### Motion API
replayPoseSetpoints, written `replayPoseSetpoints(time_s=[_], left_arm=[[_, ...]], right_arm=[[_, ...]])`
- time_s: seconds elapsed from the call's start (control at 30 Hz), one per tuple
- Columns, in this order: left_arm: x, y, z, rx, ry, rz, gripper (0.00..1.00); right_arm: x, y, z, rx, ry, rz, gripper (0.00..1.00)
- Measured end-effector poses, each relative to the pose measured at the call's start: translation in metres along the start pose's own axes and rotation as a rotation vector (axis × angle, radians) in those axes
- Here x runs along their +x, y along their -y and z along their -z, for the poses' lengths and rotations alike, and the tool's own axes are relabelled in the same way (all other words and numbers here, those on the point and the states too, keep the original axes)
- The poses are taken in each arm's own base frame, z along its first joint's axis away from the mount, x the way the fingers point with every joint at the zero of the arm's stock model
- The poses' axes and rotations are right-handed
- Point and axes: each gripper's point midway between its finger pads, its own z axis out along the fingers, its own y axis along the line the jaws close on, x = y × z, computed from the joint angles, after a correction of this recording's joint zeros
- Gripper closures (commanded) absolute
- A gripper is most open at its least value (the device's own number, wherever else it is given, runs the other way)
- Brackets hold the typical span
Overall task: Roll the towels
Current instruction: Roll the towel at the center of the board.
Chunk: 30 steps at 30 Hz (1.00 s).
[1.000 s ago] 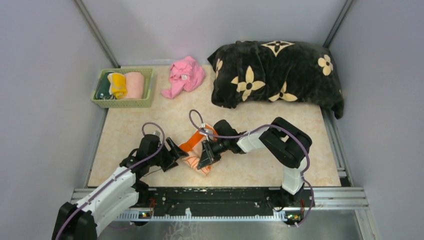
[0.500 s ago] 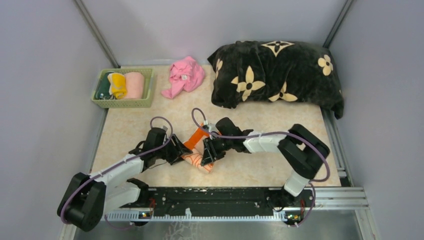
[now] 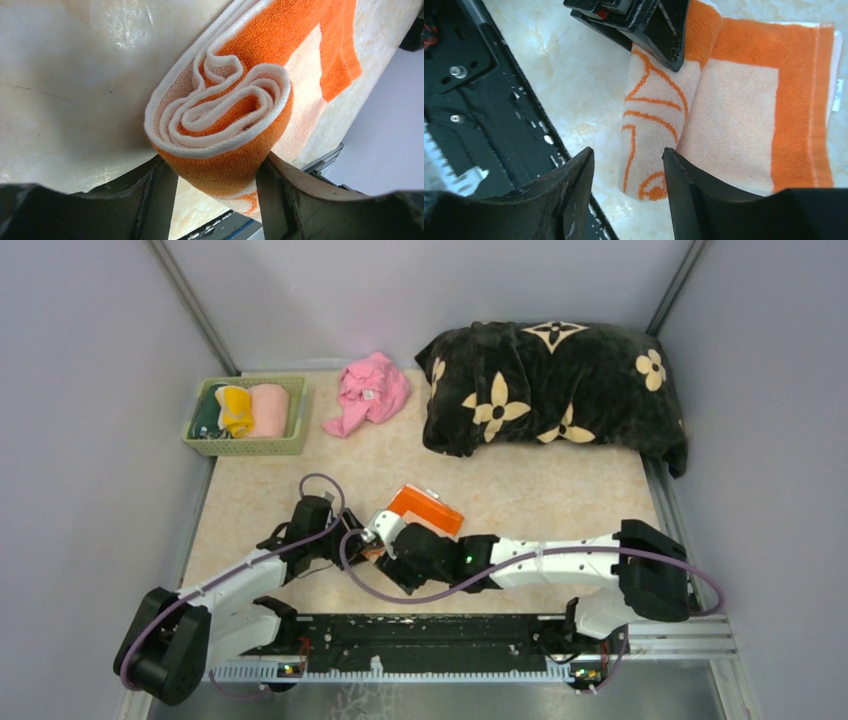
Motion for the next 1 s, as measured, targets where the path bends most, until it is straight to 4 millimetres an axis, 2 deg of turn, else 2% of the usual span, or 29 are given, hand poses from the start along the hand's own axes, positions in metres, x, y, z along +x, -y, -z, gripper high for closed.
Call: replayPoseSetpoints(time_s=[0.1,0.17,0.4,0.5,0.67,0.73,0.83,1.0], left_arm=[[0.0,0.0,0.0,-0.001,0.003,0.001,0.38],[0.0,0.0,0.0,-0.001,0.003,0.002,0.37],[-0.001,0.001,0.001,0.003,0.006,0.001,0.3],[-0.001,0.002,0.001,0.009,0.009,-0.001,0.25],[-0.005,0.004,0.004,0.009,0.028,-0.01,0.19],[-0.006,0.003,0.007,-0.001,0.039,-0.014,0.17],[-0.006,-0.001,0.014,-0.019,0.055,-0.025,0.16],[-0.013,-0.001,0.032,-0.029,0.118,-0.054,0.15]], right_arm=[[0.003,-0.004,-0.008,0.052,-0.012,0.079,0.46],[0.012,-0.004,-0.018,0.082,-0.039,0.122,0.46],[0.047,0.014,-0.049,0.19,-0.136,0.217,0.47],[0.053,0.021,-0.056,0.23,-0.151,0.245,0.51],[0.056,0.027,-0.062,0.264,-0.164,0.278,0.63],[0.056,0.027,-0.063,0.251,-0.165,0.273,0.72],[0.053,0.025,-0.064,0.182,-0.162,0.229,0.8],[0.043,0.015,-0.065,-0.089,-0.126,0.003,0.85]])
